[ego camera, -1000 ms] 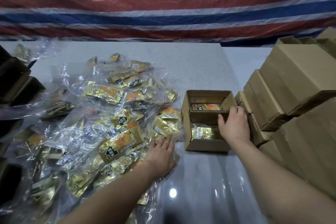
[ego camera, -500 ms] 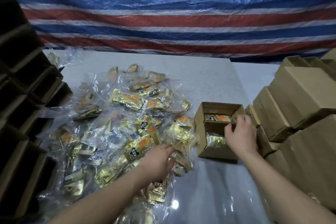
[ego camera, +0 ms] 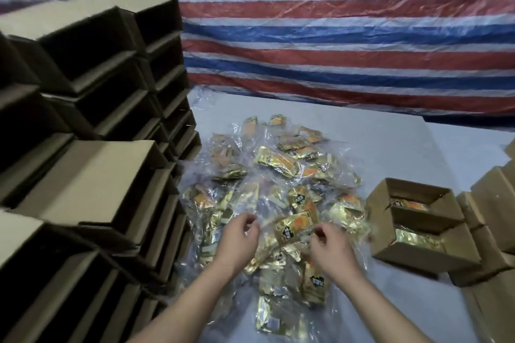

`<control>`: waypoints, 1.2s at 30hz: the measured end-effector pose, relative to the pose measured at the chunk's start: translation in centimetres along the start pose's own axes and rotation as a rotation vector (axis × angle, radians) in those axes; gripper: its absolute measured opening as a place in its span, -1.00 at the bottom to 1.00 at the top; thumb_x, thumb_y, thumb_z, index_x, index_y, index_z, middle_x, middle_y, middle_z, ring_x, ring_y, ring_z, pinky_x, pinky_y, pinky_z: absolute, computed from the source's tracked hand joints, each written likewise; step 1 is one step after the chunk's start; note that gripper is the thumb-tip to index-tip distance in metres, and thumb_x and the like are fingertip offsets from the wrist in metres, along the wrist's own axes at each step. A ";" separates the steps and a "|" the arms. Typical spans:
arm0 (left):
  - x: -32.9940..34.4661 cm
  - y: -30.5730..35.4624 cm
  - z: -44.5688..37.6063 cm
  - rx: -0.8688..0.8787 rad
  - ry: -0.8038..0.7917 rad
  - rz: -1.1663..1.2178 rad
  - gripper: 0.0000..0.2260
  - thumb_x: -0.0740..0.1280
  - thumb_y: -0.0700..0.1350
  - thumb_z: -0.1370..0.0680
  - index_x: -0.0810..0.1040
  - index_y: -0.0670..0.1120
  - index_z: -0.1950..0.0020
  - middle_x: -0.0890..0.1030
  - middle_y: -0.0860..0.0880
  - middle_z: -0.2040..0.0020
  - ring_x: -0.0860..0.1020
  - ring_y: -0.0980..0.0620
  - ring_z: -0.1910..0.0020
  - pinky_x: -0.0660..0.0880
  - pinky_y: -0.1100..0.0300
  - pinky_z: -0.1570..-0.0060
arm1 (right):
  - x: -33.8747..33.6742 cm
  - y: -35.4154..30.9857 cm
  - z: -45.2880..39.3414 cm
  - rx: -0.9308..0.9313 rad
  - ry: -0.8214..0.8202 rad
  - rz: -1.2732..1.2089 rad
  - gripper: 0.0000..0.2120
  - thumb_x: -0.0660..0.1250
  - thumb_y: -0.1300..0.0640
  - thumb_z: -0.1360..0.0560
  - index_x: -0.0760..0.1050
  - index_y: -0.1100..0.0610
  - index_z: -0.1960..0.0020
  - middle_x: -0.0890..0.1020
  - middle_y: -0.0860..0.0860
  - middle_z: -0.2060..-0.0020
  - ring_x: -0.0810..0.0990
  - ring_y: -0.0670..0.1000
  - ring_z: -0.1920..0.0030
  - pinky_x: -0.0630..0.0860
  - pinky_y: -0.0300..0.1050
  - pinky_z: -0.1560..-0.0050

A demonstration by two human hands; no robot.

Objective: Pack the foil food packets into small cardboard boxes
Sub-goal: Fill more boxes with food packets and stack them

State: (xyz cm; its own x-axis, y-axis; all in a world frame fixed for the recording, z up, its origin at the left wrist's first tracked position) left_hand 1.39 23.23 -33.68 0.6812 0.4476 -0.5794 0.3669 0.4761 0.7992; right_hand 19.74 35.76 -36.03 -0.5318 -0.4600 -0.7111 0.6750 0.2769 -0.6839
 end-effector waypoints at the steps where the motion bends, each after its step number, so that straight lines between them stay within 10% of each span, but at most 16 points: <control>1: -0.6 0.2 0.5 -0.009 0.028 0.062 -0.81 0.25 -0.05 -0.62 0.55 0.03 -0.21 0.59 0.15 -0.05 0.56 0.19 -0.04 0.48 0.32 0.02 | 0.1 -1.1 0.0 -0.021 -0.014 -0.003 -0.94 0.27 0.11 -0.60 0.52 0.02 -0.02 0.59 -0.11 0.10 0.59 -0.06 0.06 0.44 -0.31 0.17; 8: -7.9 5.2 3.4 0.183 0.434 0.258 -0.84 0.23 -0.07 -0.61 0.53 0.09 -0.15 0.54 0.21 -0.05 0.53 0.25 -0.06 0.51 0.27 -0.04 | -0.7 -13.9 -2.2 -0.222 -0.091 -0.118 -0.91 0.28 0.03 -0.61 0.48 -0.17 -0.03 0.60 -0.21 0.13 0.58 -0.22 0.23 0.46 -0.34 0.26; 14: -14.6 5.7 6.3 0.256 0.744 0.201 -0.74 0.22 -0.07 -0.56 0.45 0.03 -0.25 0.44 0.08 -0.24 0.44 0.17 -0.21 0.34 0.31 -0.20 | 2.9 -28.0 -4.3 -0.548 -0.208 -0.098 -0.67 0.31 0.13 -0.57 0.49 0.07 -0.34 0.60 -0.03 -0.15 0.56 -0.05 -0.12 0.48 -0.13 -0.24; 20: -15.6 3.4 6.7 -0.005 0.662 0.093 -0.49 0.22 -0.02 -0.60 0.21 0.01 -0.54 0.05 0.03 -0.58 0.17 0.04 -0.51 0.10 0.25 -0.34 | 7.7 -35.5 -5.7 -0.685 -0.283 0.063 -0.38 0.29 0.21 -0.58 0.17 0.07 -0.59 0.34 0.14 -0.47 0.34 0.11 -0.46 0.24 -0.12 -0.45; 28: -15.4 2.9 7.1 -0.069 0.610 0.117 -0.48 0.20 0.01 -0.61 0.17 0.04 -0.55 -0.05 0.14 -0.58 0.18 0.00 -0.52 0.18 0.07 -0.43 | 9.2 -37.1 -8.7 -0.743 -0.410 0.223 -0.42 0.17 0.41 -0.51 0.39 0.08 -0.48 0.43 0.09 -0.43 0.34 0.10 -0.45 0.26 -0.04 -0.48; 36: -15.0 2.7 7.7 0.003 0.622 0.139 -0.54 0.19 0.03 -0.60 0.24 0.11 -0.50 -0.03 0.25 -0.55 0.11 0.23 -0.46 0.07 0.23 -0.34 | 8.8 -34.8 -9.3 -0.793 -0.312 0.036 -0.63 0.32 0.17 -0.59 0.51 0.04 -0.39 0.60 0.01 -0.26 0.52 0.01 -0.27 0.43 0.03 -0.37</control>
State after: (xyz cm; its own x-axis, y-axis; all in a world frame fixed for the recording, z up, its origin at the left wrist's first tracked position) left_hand -2.99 11.97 -21.63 0.2276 0.8615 -0.4539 0.3043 0.3799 0.8735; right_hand -13.14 29.95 -19.99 -0.2728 -0.6191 -0.7364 0.0684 0.7511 -0.6567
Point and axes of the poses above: each hand's wrist, its own z-axis away from the middle knuckle, its own x-axis out of the palm, y = z × x, the point moved 2 cm from there along -z, towards the middle knuckle
